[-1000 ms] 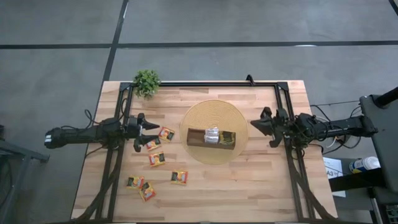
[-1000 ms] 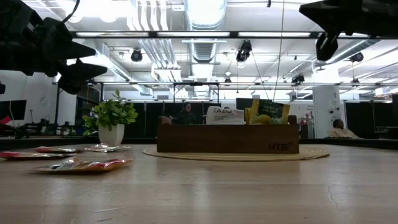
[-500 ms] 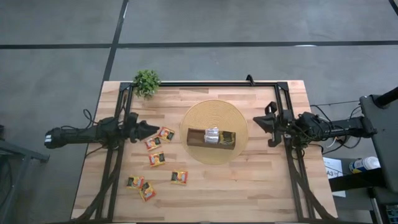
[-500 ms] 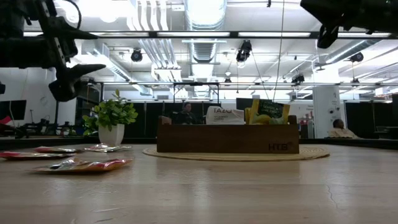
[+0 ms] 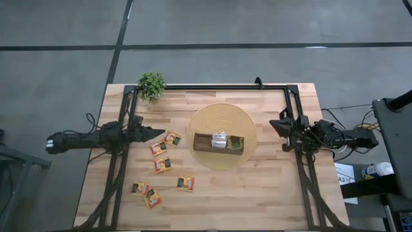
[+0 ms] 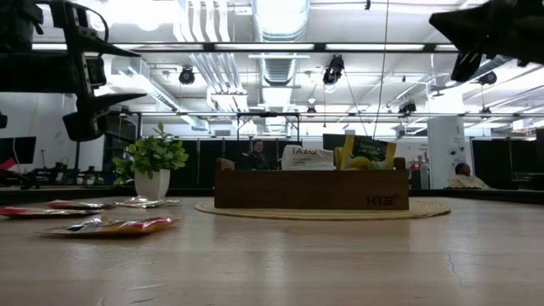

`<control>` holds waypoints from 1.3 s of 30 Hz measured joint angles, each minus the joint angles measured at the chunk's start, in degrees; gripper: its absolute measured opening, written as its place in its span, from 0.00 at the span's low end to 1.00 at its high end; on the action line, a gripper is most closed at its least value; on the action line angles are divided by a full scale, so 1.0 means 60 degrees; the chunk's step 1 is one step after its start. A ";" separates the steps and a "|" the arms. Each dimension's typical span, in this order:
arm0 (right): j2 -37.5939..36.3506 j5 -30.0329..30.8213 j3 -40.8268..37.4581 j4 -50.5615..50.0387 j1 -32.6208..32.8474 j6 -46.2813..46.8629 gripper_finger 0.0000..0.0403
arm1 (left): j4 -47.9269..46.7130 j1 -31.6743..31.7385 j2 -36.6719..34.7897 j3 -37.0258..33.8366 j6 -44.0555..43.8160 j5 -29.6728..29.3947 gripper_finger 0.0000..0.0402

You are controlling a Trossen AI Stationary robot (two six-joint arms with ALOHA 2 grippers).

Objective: Pick & Place Tea
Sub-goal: Put the orange tea bag into the left section of the wooden organizer

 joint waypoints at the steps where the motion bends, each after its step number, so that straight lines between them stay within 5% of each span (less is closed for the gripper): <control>1: -0.0254 0.0006 -0.0085 -0.0283 0.0000 0.0093 0.02 | 0.0002 0.0001 0.0000 -0.0001 -0.0176 0.0003 0.64; 12: -0.0674 0.0000 -0.0074 -0.4038 -0.0004 0.0241 0.02 | 0.1056 -0.0004 0.0015 -0.0002 -0.1205 0.0000 0.64; 22: 0.0179 -0.0001 -0.0042 -0.4134 0.0000 -0.1299 0.02 | 0.2258 -0.0006 0.0168 0.0601 -0.0536 -0.0292 0.64; 33: 0.0389 -0.0039 -0.0042 -0.4134 0.0000 -0.0787 0.02 | 0.2244 -0.0004 0.1448 0.2139 0.0038 -0.1758 0.64; 39: 0.0385 -0.0039 -0.0042 -0.4134 0.0000 -0.0827 0.02 | 0.2238 -0.0009 0.2672 0.3137 -0.0573 -0.1129 0.64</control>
